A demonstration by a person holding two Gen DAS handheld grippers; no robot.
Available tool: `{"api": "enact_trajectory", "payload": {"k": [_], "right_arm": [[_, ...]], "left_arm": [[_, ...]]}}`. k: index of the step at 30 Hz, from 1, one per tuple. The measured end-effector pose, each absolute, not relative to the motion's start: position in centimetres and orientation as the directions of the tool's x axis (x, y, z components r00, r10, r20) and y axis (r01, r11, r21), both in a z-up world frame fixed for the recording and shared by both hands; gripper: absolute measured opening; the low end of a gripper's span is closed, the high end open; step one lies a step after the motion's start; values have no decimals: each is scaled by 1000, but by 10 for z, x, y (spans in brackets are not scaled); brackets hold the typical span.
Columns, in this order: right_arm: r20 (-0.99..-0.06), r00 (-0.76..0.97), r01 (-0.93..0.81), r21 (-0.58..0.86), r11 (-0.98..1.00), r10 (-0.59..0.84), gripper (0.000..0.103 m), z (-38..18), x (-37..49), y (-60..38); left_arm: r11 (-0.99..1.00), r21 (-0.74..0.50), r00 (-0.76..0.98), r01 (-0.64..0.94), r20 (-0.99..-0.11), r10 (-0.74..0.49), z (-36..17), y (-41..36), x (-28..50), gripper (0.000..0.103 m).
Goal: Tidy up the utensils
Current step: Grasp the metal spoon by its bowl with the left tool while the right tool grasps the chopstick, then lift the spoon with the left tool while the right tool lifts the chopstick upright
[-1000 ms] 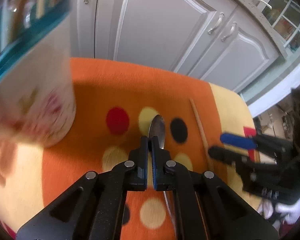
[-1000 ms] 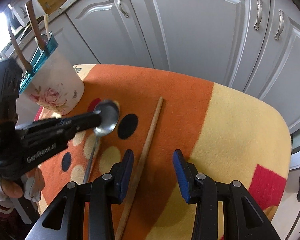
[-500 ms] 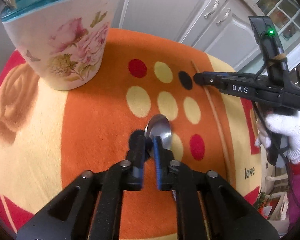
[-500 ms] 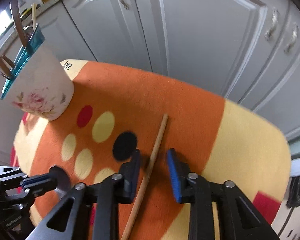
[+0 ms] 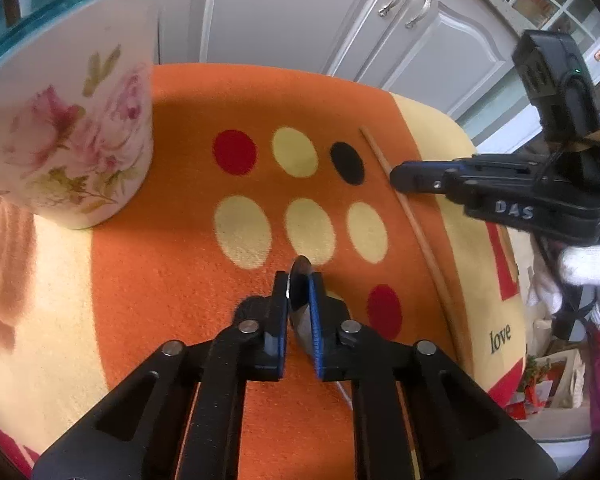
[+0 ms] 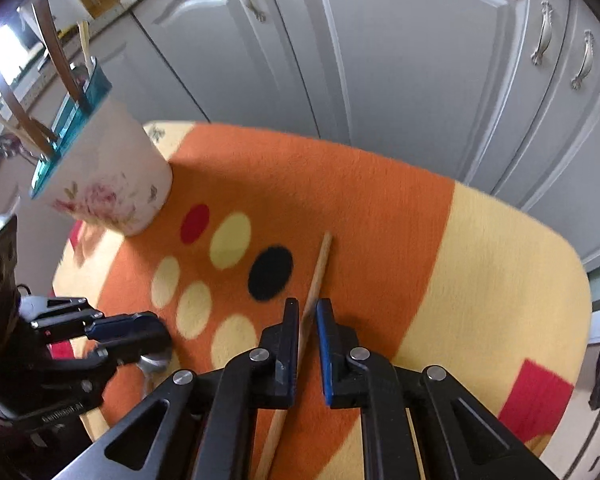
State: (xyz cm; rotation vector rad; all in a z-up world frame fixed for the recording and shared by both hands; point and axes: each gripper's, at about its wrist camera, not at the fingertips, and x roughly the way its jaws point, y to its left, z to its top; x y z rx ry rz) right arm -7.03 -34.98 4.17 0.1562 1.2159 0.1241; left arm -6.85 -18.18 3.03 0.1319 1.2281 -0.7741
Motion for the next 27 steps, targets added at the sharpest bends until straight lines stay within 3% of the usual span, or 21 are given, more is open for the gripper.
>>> {"api": "enact_trajectory", "payload": {"k": [6,9,22,27], "right_arm": [[-935,328,-36,131,991,136,15,37,-62,-336],[-929,344,-37,130,991,135,8,41,-68,-333],[-781,565,-96,257,962,265,6,150,-155,-327],[-795,559,-112,209,971,236,6,157,-172,-312]], "left_arm": [[753,-308,124,582,-881,-456,34,-184,-71,3],[756,-315,138,573,-873,-468,43,-176,-74,3],[739,-295,272,605,-796,-540,122,-137,-91,2],[754,-306,246,581,-817,-521,112,-130,-91,2]]}}
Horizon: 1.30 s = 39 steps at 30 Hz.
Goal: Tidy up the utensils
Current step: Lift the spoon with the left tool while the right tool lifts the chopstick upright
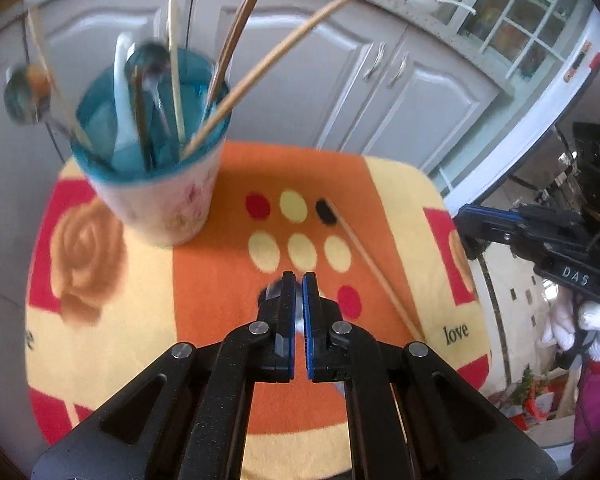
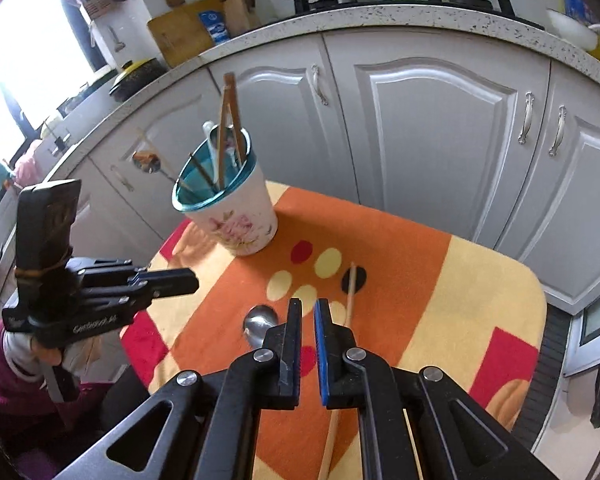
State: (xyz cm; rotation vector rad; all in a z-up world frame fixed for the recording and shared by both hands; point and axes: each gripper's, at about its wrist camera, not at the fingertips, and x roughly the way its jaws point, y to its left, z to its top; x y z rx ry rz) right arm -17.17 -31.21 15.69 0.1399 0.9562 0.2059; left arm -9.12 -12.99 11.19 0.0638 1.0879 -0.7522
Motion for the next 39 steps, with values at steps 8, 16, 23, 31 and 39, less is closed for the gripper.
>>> {"api": "enact_trajectory", "payload": {"k": [8,16,23,31,39], "right_arm": [[-884,432,-74,165,984,180,35,91,-147,-299],[-935,341,-54,88,995,101,18,47,-96,-302],[-931,341,-87,104,991,128,6,52,-99,-305],[-832,504,-80,222,972,232,6,123,-149,-326],[-752,596,-137,249,959,281,6,173,-188,-312]], "left_arm": [[780,-315,200,540,-853,-483,68,-128,-91,30],[784,-296,167,545,-879,-447,36,-153,-72,30],[754,-232,185,614,-887,-424,29,-170,-79,6],[735,-262,222,625,-843,-490,78,-154,-88,0],[721,-266,286,640,-788,-545,133,-129,-108,0]]}}
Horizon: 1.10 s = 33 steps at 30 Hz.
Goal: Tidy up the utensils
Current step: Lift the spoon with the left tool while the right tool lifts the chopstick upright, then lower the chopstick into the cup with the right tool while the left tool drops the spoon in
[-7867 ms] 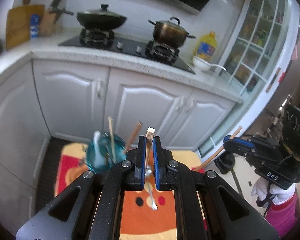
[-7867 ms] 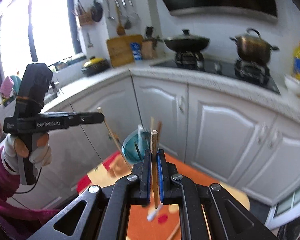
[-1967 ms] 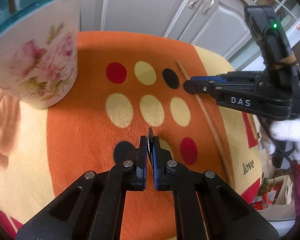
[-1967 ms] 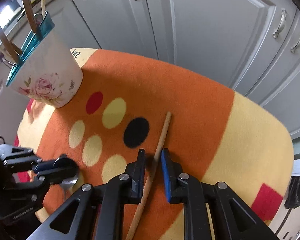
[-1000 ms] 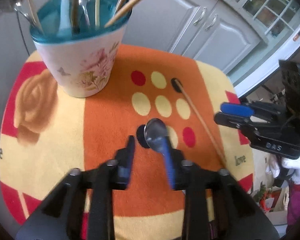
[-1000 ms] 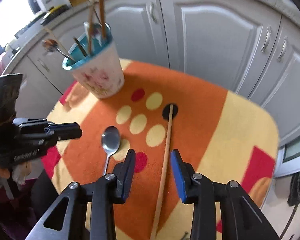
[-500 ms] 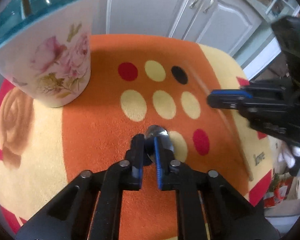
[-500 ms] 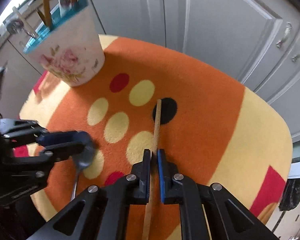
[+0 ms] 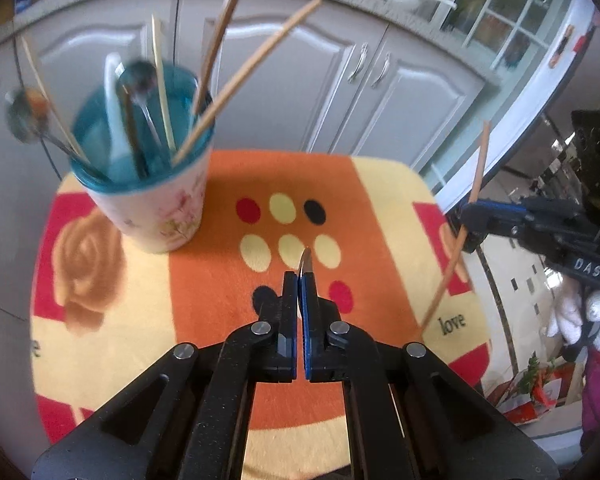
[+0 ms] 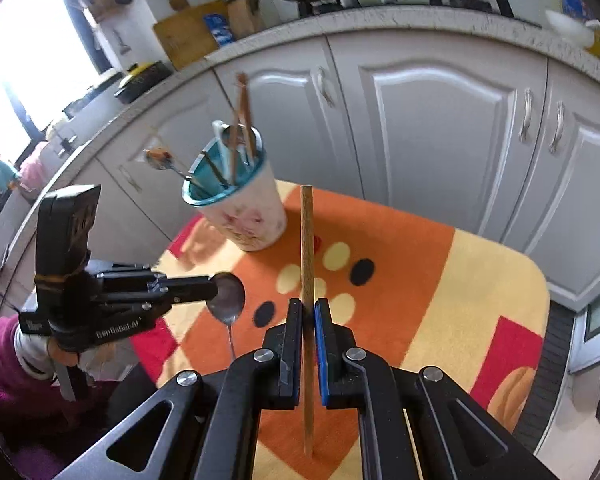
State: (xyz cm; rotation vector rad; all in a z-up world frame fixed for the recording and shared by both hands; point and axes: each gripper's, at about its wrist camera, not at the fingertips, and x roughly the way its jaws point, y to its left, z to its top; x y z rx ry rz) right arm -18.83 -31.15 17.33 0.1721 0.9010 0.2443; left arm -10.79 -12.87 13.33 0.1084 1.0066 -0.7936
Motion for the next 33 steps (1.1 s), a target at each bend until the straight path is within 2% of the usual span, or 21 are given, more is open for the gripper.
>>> {"api": "enact_trajectory", "payload": {"k": [11,22,27,33], "right_arm": [[-690,654,-252,188,949,310,6,229,-184,-273],[-621,689,-390,117,914,373,6,297,-137,-220],[-606,714,-387,75,919,350,6,319,-106,-208],[-629,725,-331,38,943,280,6,306,-61,-204]], "left_arm": [[747,-228,409,625,-719,-562,210,-78,-103,0],[862,-111,648,494,-614,-451,288,-39,-35,0],[902,-34,731,430,-573,-370,301,-36,0,0],[921,59,770,384,-571,-285,285,-44,28,0]]}}
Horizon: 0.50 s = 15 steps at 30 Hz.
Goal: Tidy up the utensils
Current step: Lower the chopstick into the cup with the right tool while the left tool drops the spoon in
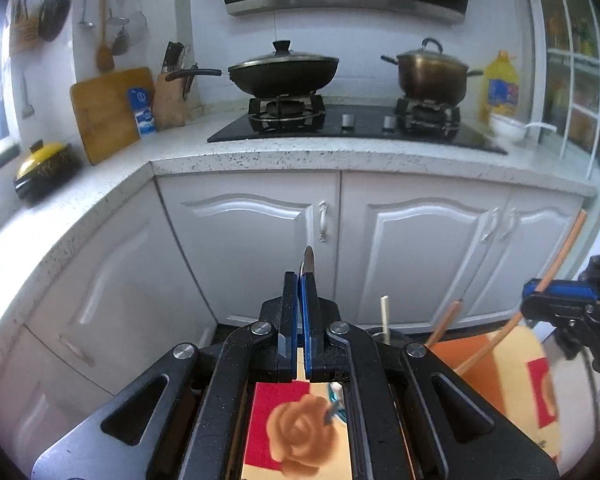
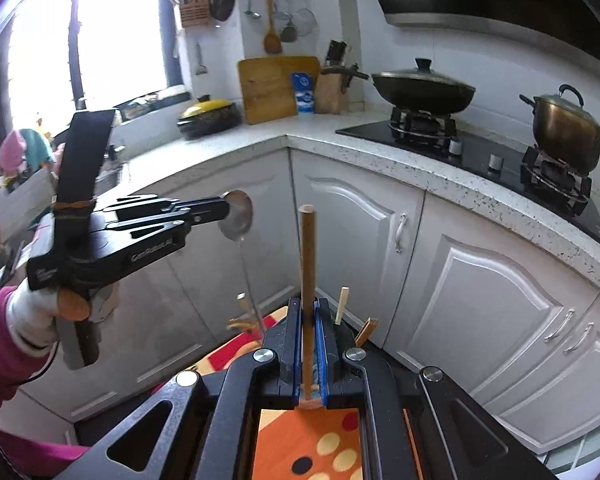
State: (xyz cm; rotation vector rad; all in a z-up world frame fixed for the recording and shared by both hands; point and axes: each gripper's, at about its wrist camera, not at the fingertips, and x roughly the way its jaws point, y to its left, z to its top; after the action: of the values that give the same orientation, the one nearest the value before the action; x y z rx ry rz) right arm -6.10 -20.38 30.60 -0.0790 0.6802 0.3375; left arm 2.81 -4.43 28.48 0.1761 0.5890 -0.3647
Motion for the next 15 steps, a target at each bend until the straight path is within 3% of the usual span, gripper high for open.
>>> {"api": "enact_trajectory", "payload": {"k": [15], "right_arm": [[-626,718,-342,64,937,305,6,297,-25,-202]], "left_arm": [[901,172,754,398,-621,-214,233,-86,47,0]]}}
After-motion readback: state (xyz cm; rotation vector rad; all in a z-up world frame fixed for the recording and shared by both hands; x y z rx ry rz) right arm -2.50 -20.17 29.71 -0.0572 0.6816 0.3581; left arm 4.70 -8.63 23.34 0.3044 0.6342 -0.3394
